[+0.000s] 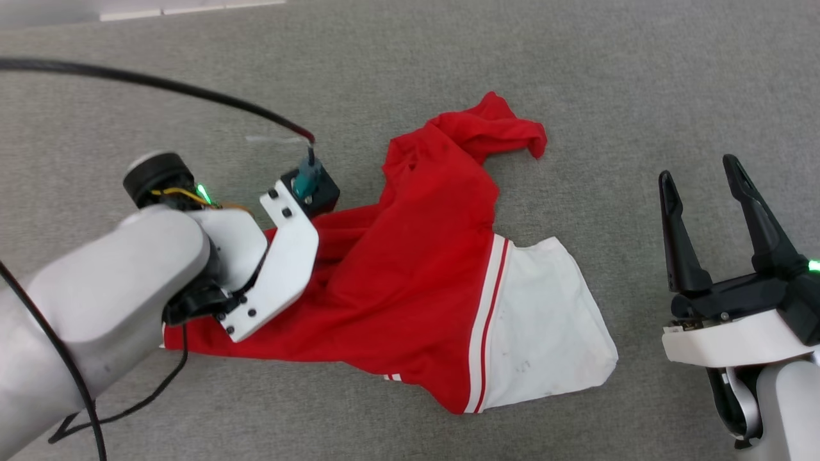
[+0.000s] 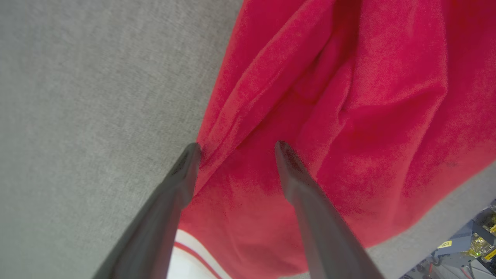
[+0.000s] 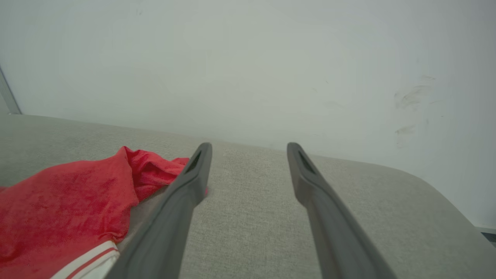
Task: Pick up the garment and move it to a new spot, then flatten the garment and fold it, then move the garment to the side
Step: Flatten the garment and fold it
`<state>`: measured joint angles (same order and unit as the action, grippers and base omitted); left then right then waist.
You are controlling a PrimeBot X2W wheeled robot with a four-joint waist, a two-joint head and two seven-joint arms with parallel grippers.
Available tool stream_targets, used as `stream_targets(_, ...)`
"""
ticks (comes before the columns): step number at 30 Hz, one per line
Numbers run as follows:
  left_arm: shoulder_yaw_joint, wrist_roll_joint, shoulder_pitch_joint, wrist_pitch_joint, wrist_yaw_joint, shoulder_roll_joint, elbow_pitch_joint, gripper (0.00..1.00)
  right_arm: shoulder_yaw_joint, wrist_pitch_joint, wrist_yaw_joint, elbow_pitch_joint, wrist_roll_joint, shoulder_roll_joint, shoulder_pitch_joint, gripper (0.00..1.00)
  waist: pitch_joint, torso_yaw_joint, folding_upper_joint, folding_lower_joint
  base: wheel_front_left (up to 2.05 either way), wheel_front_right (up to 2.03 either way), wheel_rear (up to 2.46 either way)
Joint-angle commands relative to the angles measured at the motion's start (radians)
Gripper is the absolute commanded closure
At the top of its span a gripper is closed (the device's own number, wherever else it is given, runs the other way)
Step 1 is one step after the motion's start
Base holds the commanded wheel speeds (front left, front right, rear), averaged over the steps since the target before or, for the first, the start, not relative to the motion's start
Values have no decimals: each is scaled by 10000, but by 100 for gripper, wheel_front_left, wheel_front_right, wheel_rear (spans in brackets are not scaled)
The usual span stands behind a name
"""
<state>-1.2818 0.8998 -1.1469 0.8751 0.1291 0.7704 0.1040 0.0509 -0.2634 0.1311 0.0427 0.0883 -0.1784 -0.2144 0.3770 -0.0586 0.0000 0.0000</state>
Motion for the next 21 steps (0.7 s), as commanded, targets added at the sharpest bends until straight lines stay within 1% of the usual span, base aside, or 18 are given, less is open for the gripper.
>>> stream_targets(1,30,-113,266,168,-8,-90,-7,0,24,-19,-7,15,3,37,-189,0,299,-253,0,0,0,0,0)
stream_targets(4,4,-350,610,363,-6,-148,39,0,36,-17,-7,-17,-22,66,-259,0,419,-326,0,0,0,0,0)
stream_targets(6,-66,-730,912,470,-7,-221,118,0,58,-19,-7,-31,-39,89,-334,0,500,-376,0,0,0,0,0)
stream_targets(9,-124,-936,1058,183,-22,-315,415,0,74,-18,-7,-77,-70,74,-320,0,529,-386,0,0,0,0,0)
stream_targets(10,-122,-1072,1015,72,-26,-323,443,91,71,-19,-7,-96,-82,63,-333,0,515,-379,0,0,0,0,0)
stream_targets(11,-107,-1153,958,-46,-29,-326,404,100,49,-18,-7,-112,-91,47,-339,0,483,-358,0,0,0,0,0)
stream_targets(14,-37,-825,392,-596,-20,-241,397,100,-22,-18,-7,-129,-75,-1,-281,0,351,-262,0,0,0,0,0)
stream_targets(17,33,-469,-484,-1543,-20,-60,576,100,-53,-18,-7,-64,-79,-1,-220,0,243,-220,0,0,0,0,0)
stream_targets(21,93,-109,-1281,-2803,-18,-58,1347,100,-23,-18,-7,0,-79,13,-259,0,233,-287,0,0,0,0,0)
